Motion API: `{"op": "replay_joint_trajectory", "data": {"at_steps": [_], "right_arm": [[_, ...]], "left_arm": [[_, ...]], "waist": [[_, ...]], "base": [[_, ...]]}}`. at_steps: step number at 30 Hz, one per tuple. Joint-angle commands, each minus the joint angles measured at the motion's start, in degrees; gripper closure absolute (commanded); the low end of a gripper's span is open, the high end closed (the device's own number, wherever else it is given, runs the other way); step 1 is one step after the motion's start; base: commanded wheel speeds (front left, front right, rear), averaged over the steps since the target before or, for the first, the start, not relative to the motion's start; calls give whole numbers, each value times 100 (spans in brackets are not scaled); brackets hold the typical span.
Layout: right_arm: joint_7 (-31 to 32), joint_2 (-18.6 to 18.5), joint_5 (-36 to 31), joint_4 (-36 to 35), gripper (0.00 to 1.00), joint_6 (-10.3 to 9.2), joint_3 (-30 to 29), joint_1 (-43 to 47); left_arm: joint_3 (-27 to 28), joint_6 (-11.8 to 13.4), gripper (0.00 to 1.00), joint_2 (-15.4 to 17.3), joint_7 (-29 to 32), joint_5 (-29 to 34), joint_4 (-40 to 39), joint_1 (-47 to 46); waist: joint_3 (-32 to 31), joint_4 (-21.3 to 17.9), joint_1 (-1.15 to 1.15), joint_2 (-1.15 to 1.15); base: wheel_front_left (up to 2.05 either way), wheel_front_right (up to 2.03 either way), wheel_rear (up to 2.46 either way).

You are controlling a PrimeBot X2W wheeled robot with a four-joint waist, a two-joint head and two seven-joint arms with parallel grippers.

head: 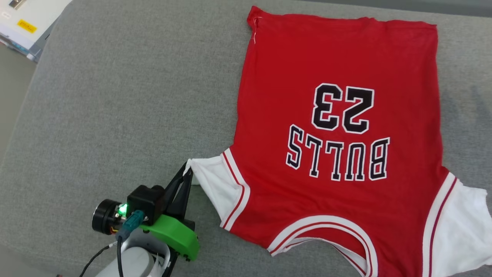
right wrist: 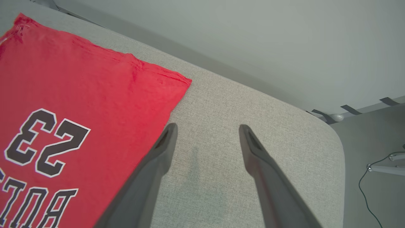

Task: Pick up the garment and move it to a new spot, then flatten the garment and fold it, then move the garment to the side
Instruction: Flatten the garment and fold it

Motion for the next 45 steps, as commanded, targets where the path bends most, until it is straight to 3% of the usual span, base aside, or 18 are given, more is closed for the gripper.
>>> {"op": "replay_joint_trajectory", "data": {"at_steps": [1, 7, 14, 26, 27, 28, 40, 45], "right_arm": [[325, 7, 80, 189, 0, -5, 70, -303], [1356, 215, -184, 1000, 0, -5, -30, -1458], [1644, 454, -708, 1552, 0, -5, -275, -2229], [1853, 549, -782, 2026, 0, -5, -246, -1656], [1879, 530, -769, 2013, 16, -5, -246, -1624], [1881, 514, -749, 1978, 100, -5, -260, -1592], [1130, 535, -703, 1926, 100, -5, -5, -1537], [875, 252, -289, 1658, 100, -5, 521, -1206]], "left_arm": [[6, -15, 100, -69, -37, 81, -26, -165], [20, -119, 100, -295, -74, 309, -116, -475], [34, -279, 100, -502, -87, 553, -152, -758], [171, -477, 100, -768, -90, 892, -130, -859], [183, -489, 100, -772, -90, 908, -127, -852], [211, -506, 100, -772, -90, 954, -113, -838], [403, -514, 100, -706, -90, 994, 122, -479], [448, -449, 100, -589, -89, 942, 157, -170]], "waist": [[672, 497, 0, 32], [1305, 808, 0, 32], [1872, 1061, 0, 32], [2035, 1139, 0, 32], [2021, 1134, 0, 32], [1978, 1116, 0, 32], [1093, 819, 0, 32], [487, 633, 0, 32]], "base": [[0, 0, 0], [0, 0, 0], [0, 0, 0], [0, 0, 0], [0, 0, 0], [0, 0, 0], [0, 0, 0], [0, 0, 0]]}}
